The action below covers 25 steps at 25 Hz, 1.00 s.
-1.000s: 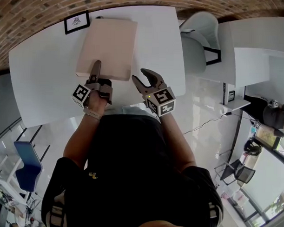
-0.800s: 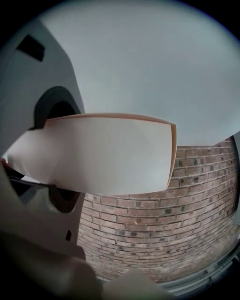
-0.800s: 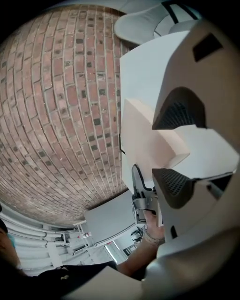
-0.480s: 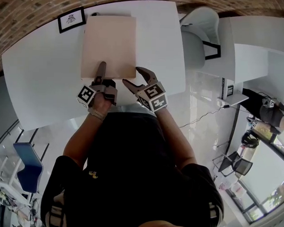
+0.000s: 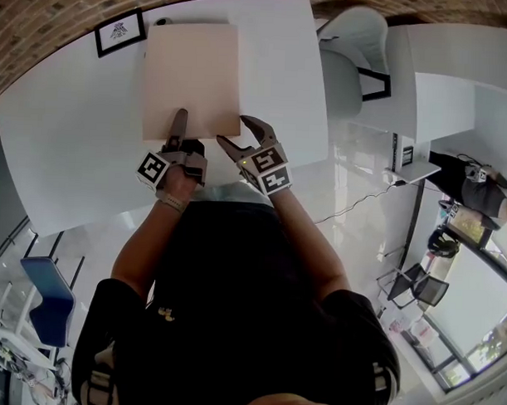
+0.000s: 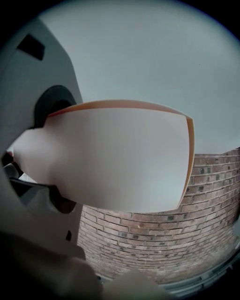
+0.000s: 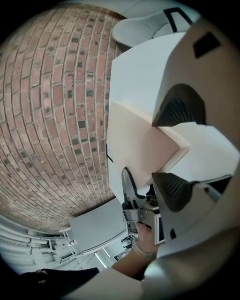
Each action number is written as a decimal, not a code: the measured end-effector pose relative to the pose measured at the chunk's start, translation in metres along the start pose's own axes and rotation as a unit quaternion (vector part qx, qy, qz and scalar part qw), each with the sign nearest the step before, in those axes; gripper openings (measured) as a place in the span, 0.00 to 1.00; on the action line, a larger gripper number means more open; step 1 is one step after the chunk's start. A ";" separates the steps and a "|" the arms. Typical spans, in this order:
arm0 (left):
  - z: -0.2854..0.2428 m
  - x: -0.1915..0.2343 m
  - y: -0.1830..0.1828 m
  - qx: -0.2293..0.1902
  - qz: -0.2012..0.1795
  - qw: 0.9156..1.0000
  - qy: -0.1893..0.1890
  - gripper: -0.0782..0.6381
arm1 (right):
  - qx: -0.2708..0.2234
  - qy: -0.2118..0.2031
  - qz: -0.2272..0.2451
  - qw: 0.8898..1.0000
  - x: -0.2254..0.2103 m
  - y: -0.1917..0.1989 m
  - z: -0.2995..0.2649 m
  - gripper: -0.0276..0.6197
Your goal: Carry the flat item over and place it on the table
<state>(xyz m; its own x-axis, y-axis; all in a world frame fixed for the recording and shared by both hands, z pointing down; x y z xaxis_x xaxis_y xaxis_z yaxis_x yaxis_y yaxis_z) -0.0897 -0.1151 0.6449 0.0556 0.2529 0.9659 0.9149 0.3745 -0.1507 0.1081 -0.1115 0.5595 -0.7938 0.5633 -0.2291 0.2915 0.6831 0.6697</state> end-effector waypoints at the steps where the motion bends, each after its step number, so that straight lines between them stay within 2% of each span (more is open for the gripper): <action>1: 0.000 0.002 0.000 0.000 -0.001 1.000 0.001 0.52 | -0.002 0.002 0.002 1.000 0.000 0.002 0.000 0.53; 11: 0.011 0.013 -0.002 0.000 0.014 1.000 0.005 0.54 | 0.002 0.008 0.013 1.000 0.005 0.010 -0.007 0.50; 15: 0.023 0.021 0.001 0.019 0.014 1.000 -0.004 0.55 | 0.008 0.020 0.005 1.000 0.007 0.017 -0.009 0.47; 25: 0.043 0.038 0.003 0.035 0.028 0.998 -0.037 0.57 | 0.033 0.015 0.007 0.999 0.013 0.036 -0.018 0.47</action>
<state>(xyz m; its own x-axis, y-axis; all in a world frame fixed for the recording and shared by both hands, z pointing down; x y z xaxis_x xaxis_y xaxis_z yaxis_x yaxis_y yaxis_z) -0.1020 -0.0656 0.6722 0.0740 0.3385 0.9380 0.8804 0.4196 -0.2209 0.0985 -0.0882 0.5934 -0.8049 0.5592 -0.1986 0.3356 0.7050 0.6248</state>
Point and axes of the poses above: the fingertips, and each gripper's own axes: z backward along the fingers, x to its left, y out of its underside, the point moved 9 cm from there along z, backward along the fingers
